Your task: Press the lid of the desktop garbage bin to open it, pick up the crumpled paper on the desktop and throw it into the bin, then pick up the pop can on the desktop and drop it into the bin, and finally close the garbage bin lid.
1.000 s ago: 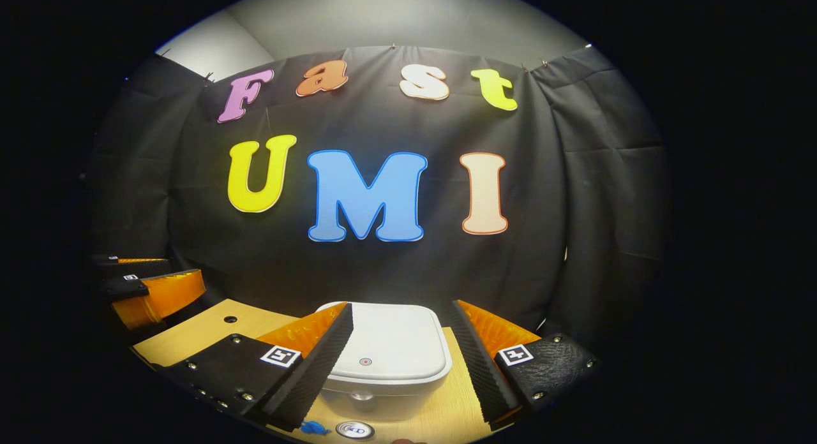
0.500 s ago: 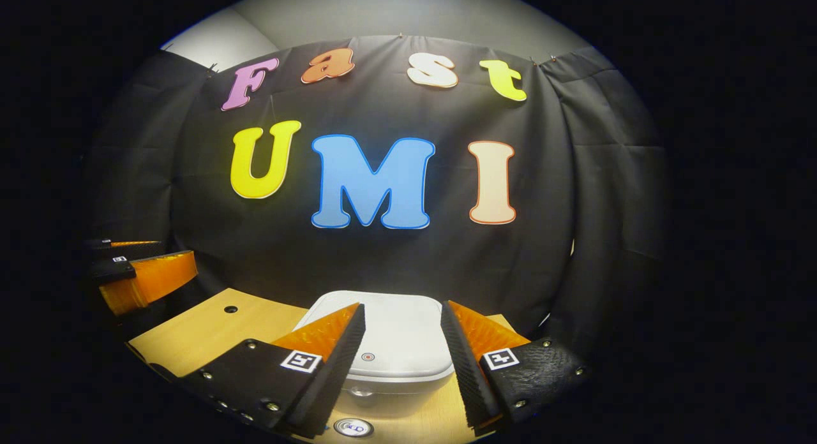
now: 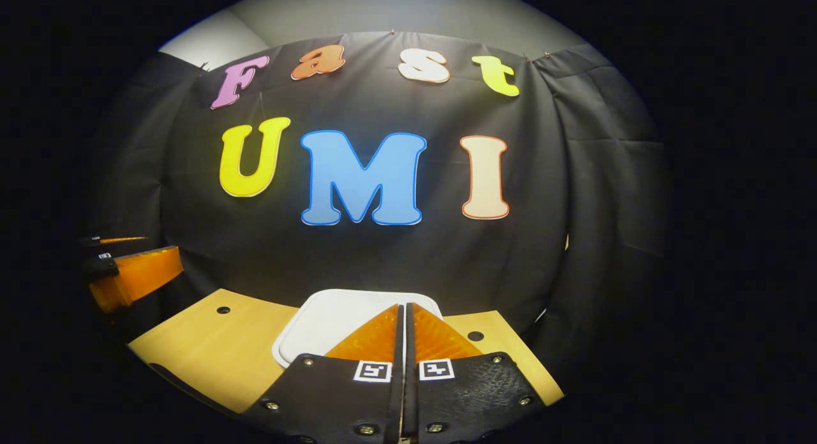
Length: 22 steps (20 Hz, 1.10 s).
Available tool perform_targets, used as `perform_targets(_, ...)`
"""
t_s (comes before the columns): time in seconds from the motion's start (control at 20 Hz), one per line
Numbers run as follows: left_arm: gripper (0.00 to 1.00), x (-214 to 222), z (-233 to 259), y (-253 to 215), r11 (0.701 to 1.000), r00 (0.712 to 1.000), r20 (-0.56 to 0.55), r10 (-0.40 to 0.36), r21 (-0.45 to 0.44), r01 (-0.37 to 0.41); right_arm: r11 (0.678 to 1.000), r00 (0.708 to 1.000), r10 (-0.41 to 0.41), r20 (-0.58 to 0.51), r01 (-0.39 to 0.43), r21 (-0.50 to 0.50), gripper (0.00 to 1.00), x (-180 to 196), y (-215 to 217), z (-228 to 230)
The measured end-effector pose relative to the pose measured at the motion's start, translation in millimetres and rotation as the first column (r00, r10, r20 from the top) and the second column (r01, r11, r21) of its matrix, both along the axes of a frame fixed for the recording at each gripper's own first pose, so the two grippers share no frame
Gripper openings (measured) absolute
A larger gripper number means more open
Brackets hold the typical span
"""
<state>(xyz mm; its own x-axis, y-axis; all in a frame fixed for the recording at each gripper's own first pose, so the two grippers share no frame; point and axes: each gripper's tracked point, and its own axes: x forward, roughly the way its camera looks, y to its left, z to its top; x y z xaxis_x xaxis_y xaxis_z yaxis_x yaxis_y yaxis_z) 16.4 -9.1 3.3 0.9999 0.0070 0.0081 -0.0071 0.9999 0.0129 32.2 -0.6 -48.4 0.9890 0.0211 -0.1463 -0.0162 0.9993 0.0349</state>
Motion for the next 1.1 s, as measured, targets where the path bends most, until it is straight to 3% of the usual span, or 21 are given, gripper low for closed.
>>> perform_targets(0.45, 0.95, -0.7, -2.8, 1.8, 1.0, 1.0, -0.006, 0.0, -0.011, 0.0, 1.0, 0.999, 0.021, -0.026, -0.021, 0.023, 0.02, 2.7, 2.8, -8.0)
perform_targets(1.1, 0.94, -4.5, -7.5, 14.1, 0.999, 1.0, -0.017, 0.019, -0.028, -0.019, 0.995, 0.982, 0.087, -0.169, -0.078, 0.055, 0.02, 5.4, 22.3, -59.0)
